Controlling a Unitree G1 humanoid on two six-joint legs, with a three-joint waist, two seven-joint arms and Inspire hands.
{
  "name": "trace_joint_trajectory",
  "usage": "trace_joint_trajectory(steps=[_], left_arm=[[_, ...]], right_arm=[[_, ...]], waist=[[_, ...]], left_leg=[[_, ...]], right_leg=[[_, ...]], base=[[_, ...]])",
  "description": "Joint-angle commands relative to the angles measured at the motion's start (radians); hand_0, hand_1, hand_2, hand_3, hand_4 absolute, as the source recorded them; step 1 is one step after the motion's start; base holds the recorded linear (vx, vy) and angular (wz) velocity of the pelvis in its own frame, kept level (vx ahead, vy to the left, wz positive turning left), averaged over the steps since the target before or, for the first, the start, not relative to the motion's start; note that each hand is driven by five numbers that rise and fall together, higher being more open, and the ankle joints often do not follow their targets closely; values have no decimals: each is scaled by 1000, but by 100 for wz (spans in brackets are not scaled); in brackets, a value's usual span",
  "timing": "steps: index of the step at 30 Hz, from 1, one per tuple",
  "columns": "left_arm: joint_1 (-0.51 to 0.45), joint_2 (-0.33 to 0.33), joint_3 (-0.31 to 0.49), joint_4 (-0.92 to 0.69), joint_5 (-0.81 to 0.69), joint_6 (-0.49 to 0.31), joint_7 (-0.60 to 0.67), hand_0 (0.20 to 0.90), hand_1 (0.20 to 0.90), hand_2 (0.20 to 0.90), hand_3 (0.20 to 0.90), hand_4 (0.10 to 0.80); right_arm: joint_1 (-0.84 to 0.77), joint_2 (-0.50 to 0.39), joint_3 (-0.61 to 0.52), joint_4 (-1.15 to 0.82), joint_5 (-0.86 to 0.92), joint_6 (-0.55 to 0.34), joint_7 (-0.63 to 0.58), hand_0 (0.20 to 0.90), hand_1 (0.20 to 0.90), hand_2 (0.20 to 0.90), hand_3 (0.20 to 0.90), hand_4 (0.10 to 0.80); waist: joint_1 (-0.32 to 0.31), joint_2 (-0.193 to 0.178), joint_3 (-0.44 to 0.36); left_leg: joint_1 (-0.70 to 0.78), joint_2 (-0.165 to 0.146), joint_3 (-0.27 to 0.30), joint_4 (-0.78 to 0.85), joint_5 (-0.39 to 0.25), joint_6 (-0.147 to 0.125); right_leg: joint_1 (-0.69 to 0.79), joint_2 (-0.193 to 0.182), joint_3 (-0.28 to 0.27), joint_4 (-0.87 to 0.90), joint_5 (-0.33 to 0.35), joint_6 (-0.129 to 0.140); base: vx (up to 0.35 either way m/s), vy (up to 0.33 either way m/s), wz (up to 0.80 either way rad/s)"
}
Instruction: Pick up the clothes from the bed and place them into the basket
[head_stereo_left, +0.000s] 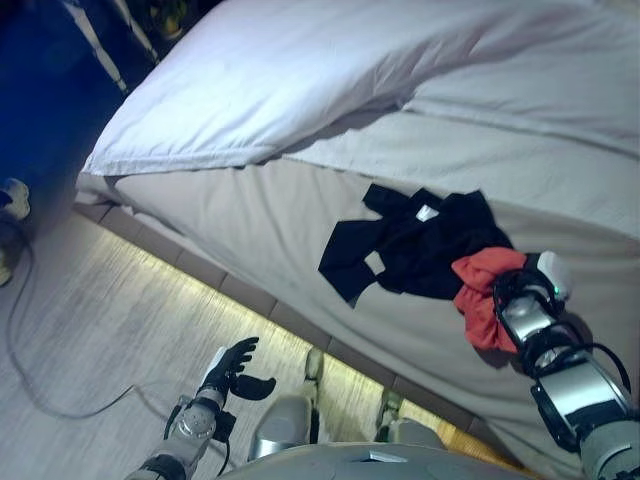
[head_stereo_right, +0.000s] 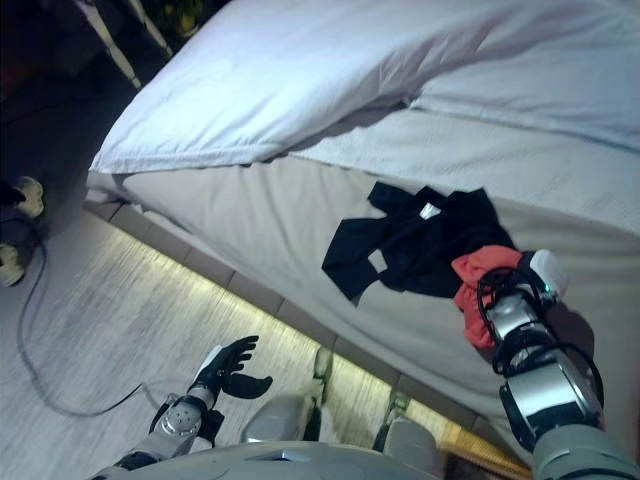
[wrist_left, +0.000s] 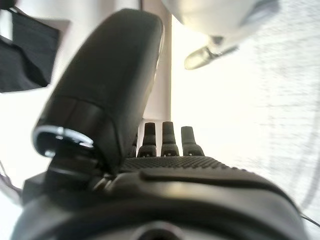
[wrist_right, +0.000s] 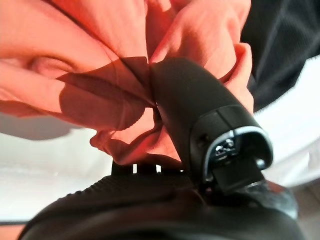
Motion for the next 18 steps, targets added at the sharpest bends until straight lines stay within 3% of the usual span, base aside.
trace_joint_trajectory(steps=[1, 10, 12, 18], left_arm=[[-60, 78, -17, -31, -28, -72, 23, 900, 900, 900, 900, 800], [-52, 112, -9, -91, -53, -64, -14, 900, 900, 900, 900, 800], [-46, 117, -8, -101, -48, -58, -17, 900, 900, 900, 900, 800], [-32, 117, 5, -88, -42, -51, -20, 900, 900, 900, 900, 800]], right_arm=[[-164, -96, 71, -21, -58, -40, -28, 900, 900, 900, 900, 800], [-164, -128, 156, -56, -321, -23, -15, 900, 900, 900, 900, 800], [-161, -137, 196, -95, -423, 17, -17, 900, 900, 900, 900, 800], [-105, -112, 239, -173, -488, 62, 14, 900, 900, 900, 900, 800]], waist=[[29, -63, 38], [33, -67, 23], [33, -73, 18], [26, -86, 10]], left_leg=[[33, 2, 9, 1, -74, -4], [50, -9, 13, 2, -82, 0], [56, -9, 15, 1, -84, 1], [68, -6, 24, 4, -91, 2]], right_leg=[[13, -35, 24, 63, -35, 15], [25, -40, 17, 73, -42, 21], [30, -38, 19, 71, -42, 23], [40, -36, 27, 70, -45, 26]], base=[[25, -1, 9], [30, 7, 3], [36, -16, 2], [19, -3, -2]])
